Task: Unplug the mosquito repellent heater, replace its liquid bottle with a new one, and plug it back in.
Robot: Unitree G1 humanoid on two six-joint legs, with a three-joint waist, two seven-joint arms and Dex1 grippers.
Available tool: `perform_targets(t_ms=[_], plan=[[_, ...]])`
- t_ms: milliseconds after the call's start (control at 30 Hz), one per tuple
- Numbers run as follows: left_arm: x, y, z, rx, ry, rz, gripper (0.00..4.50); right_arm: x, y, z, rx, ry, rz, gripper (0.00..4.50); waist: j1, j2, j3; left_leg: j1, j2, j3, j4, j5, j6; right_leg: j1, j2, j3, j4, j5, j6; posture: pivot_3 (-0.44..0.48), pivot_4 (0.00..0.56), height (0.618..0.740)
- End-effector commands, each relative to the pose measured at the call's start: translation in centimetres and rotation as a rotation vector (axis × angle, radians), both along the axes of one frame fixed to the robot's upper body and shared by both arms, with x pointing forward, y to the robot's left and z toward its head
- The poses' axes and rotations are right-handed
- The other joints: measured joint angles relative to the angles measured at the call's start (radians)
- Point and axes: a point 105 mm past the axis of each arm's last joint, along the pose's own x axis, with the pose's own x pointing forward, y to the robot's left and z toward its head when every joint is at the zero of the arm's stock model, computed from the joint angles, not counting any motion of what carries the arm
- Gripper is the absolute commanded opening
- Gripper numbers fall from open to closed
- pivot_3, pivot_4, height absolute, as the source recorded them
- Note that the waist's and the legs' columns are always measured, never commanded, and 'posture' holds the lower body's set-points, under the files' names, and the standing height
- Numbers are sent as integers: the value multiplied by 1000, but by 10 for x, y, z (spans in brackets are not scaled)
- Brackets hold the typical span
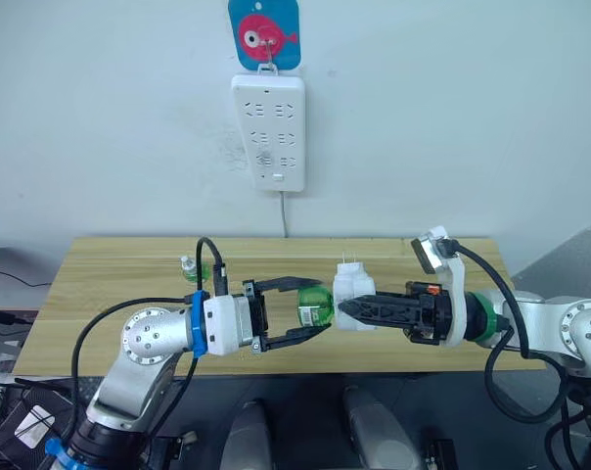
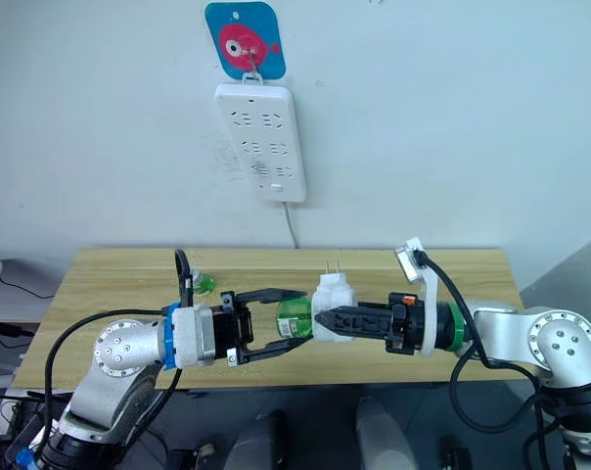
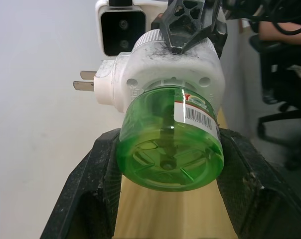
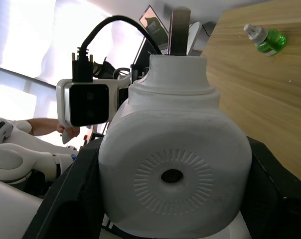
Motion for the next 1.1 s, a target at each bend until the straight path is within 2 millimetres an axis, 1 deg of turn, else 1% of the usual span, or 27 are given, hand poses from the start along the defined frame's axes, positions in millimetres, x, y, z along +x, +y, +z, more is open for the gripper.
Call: perform_targets(t_ms=[33,67,100,200,300,367,400,467,500,533,600,633,700,767,800,933,1033,1100], plan=[[-2,4,0,44,648,-70,2316,-7,0,10,18,-42,43,3041,-1,0,0,0,0,0,0,0,0,0,0,0,0,0,0,-202,235,740],[-2,7,5,53,795,-93,2302,-8,1,9,14,-43,48,3041,1,0,0,0,0,-2,0,0,0,0,0,-1,1,0,0,-202,234,740],[0,10,10,57,863,-109,2298,-9,1,8,9,-46,55,3041,-1,0,0,-1,0,-4,1,0,0,0,0,-3,1,0,0,-203,232,740],[7,12,14,73,893,-105,2298,-9,2,8,10,-48,59,3041,-4,1,0,0,0,-2,0,0,0,1,0,-2,0,0,0,-203,229,740],[7,8,15,92,828,-96,2298,-9,2,8,13,-49,55,3041,-8,1,0,0,0,-2,-1,0,1,-1,1,-3,0,0,0,-209,228,740],[6,7,11,112,796,-84,2298,-9,1,9,15,-49,50,3041,-7,1,0,0,0,-3,-2,0,1,-1,1,-3,0,0,0,-209,228,740],[7,8,8,124,761,-71,2298,-8,1,9,15,-48,46,3041,-6,1,0,0,0,-3,-2,0,1,-1,1,-3,0,-1,-1,-209,227,740],[7,9,1,155,675,-56,3013,-7,0,9,17,-45,37,3041,-4,1,0,0,0,-3,-2,0,1,-1,1,-3,0,-1,-1,-207,229,740],[8,10,-4,175,595,-44,3216,-6,-1,9,19,-43,30,3041,-4,1,0,0,0,-3,-2,0,1,-1,1,-3,0,-1,-1,-206,229,740],[13,12,-10,189,498,-1,3452,-5,-2,10,21,-39,21,3041,-4,1,0,0,0,-2,-2,0,1,-1,1,-2,0,-1,-1,-207,228,740],[16,17,-19,204,338,27,4110,-3,-4,10,22,-36,10,3041,-3,1,0,0,0,-1,-2,0,1,-1,0,-2,0,-1,-1,-209,232,740],[17,19,-22,196,294,43,4386,-2,-5,10,21,-35,6,3041,0,1,0,0,0,-1,-2,0,1,-1,0,-2,0,-1,-2,-210,232,740],[15,20,-24,169,194,48,4413,-1,-5,10,18,-36,1,3041,3,1,0,0,0,-1,-1,0,1,-1,0,-1,0,-1,-3,-210,233,740],[10,22,-30,166,162,41,4413,0,-6,10,17,-37,-1,3041,4,1,0,0,0,0,-1,0,1,-1,0,-1,-1,-1,-3,-209,234,740],[8,21,-28,144,109,37,4413,0,-6,10,17,-37,-2,3041,4,1,0,0,0,0,-1,0,1,-1,0,0,-1,-1,-3,-211,235,740],[10,13,-6,-8,-116,80,4413,1,-6,10,16,-38,-7,3041,6,1,0,0,0,1,-1,0,1,-1,-1,0,-1,-1,-2,-210,237,740],[9,5,4,-67,-192,78,4413,1,-5,10,16,-39,-7,3041,5,1,0,0,0,1,0,0,1,0,-1,0,0,-1,-2,-210,239,740],[9,1,8,-88,-210,78,4413,1,-5,10,15,-39,-6,3041,5,1,0,0,0,1,0,0,1,0,0,0,0,-1,-2,-211,238,740]])
